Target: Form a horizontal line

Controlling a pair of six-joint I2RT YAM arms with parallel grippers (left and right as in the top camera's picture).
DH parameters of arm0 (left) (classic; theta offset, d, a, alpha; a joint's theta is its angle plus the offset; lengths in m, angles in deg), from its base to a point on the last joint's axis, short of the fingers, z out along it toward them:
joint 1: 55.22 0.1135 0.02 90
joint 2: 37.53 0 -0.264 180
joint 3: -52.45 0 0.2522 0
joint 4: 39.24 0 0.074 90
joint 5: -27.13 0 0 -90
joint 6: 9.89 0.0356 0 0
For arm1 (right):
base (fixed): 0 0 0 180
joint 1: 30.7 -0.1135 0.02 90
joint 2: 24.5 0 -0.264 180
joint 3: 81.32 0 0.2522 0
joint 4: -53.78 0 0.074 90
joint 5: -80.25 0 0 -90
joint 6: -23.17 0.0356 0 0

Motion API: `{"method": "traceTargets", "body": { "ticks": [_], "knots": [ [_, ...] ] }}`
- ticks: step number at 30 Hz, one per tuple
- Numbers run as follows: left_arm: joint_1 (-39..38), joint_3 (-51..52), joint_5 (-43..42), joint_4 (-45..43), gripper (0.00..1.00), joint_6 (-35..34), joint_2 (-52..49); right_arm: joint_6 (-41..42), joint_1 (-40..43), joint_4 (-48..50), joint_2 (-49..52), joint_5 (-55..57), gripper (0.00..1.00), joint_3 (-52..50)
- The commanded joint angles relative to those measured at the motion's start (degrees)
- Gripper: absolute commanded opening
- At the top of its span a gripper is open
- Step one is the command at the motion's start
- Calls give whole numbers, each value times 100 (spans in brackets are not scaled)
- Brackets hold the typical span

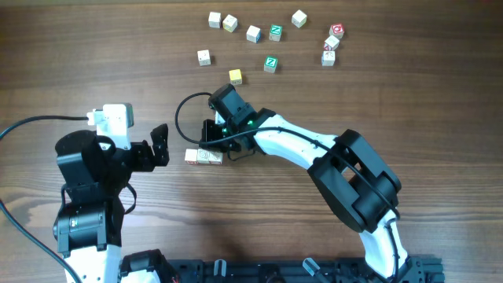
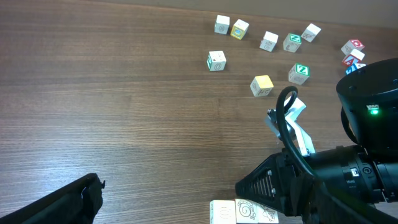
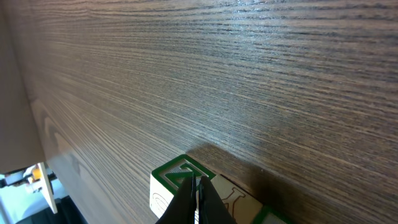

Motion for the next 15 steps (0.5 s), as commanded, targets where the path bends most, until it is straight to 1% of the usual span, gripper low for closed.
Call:
{"method": "traceTargets", "body": {
  "ticks": [1,15],
  "knots": [
    [26,-17,37,-11,100,26,-2,81,-44,-9,76,-39,5,-15],
    [26,-17,35,-11,100,26,-2,85,-44,-116,76,-83,5,-15]
  ]
}}
